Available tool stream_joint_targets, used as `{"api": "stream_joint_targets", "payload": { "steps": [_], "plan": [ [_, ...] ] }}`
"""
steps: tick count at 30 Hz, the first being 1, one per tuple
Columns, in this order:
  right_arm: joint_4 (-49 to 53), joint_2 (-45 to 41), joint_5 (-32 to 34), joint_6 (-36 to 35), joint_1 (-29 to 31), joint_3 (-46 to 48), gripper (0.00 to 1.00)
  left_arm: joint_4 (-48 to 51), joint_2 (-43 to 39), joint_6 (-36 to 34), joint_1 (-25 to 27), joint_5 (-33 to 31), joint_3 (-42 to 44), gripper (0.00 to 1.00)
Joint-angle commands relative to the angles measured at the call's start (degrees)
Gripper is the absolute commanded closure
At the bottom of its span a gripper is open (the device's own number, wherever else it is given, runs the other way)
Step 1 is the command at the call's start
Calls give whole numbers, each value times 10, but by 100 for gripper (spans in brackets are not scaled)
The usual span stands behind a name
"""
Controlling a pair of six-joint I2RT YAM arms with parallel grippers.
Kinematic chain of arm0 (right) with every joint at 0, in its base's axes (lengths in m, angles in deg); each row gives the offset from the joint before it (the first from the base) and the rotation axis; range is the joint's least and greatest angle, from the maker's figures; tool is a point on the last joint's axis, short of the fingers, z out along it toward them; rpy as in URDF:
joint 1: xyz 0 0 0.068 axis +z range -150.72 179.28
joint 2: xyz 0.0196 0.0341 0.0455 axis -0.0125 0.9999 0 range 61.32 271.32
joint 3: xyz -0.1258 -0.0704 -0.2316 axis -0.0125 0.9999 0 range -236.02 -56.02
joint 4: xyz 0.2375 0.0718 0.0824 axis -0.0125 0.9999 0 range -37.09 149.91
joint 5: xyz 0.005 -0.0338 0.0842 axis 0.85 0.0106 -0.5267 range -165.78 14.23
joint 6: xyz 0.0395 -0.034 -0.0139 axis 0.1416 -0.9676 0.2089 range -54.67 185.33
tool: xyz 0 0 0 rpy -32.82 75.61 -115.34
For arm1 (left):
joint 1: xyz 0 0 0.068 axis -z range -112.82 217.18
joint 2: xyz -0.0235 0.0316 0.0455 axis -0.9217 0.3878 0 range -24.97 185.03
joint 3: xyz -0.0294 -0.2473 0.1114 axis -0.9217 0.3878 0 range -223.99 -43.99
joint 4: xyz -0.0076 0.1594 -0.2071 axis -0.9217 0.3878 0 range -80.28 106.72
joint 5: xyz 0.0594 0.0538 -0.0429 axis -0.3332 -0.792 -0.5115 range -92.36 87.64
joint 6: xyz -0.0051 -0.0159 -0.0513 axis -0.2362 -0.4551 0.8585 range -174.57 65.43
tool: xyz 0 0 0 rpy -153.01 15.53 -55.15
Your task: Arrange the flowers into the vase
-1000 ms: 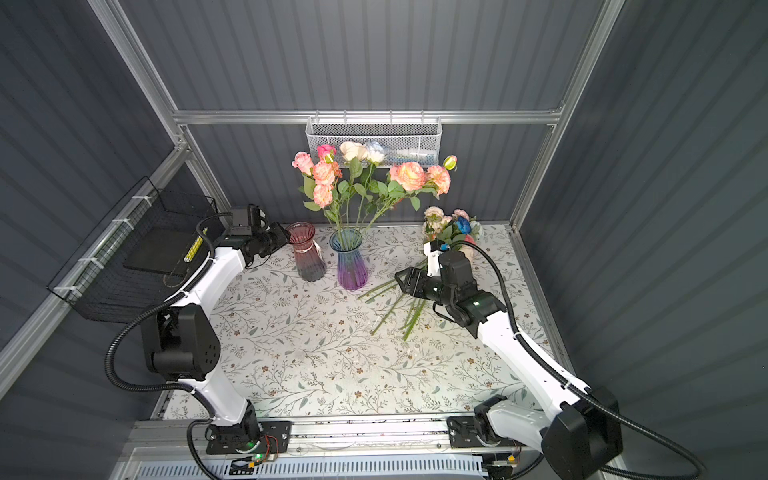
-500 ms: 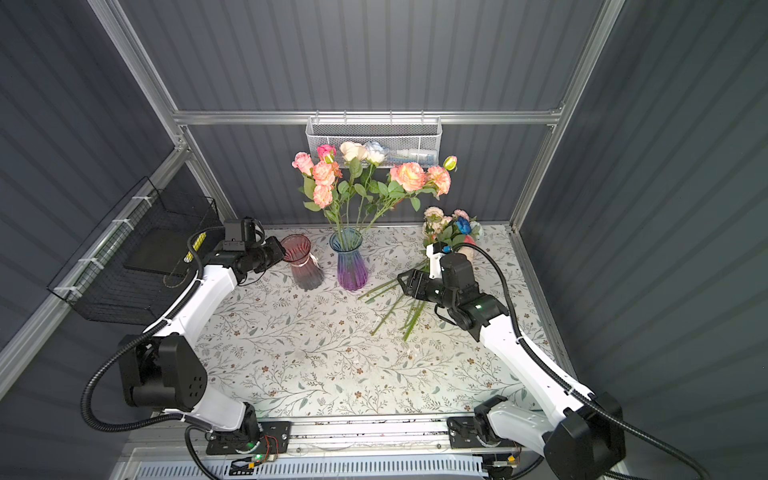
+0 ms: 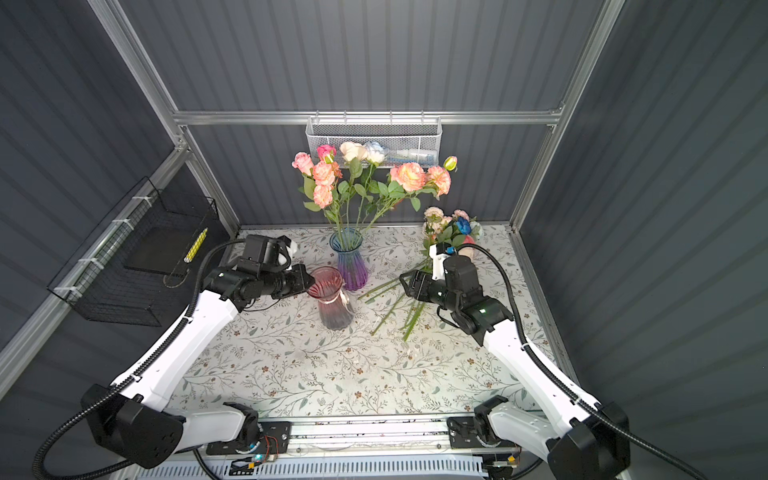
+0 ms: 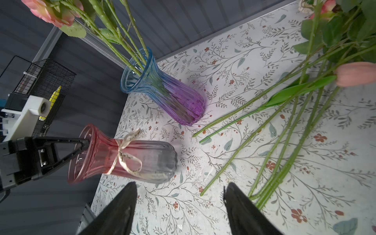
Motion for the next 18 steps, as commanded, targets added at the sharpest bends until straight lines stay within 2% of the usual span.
{"api": "stream_joint_targets", "payload": {
  "steps": [1, 10, 18],
  "plan": [
    [13, 1, 2, -9, 2, 6, 29, -26, -20, 23, 17, 29, -12, 100],
    [24, -4, 3, -9, 2, 9, 29, -7, -1, 33, 66, 37, -11, 100],
    [27, -3, 1, -8, 2, 6, 29, -58, -5, 49, 83, 44, 45, 100]
  ]
}}
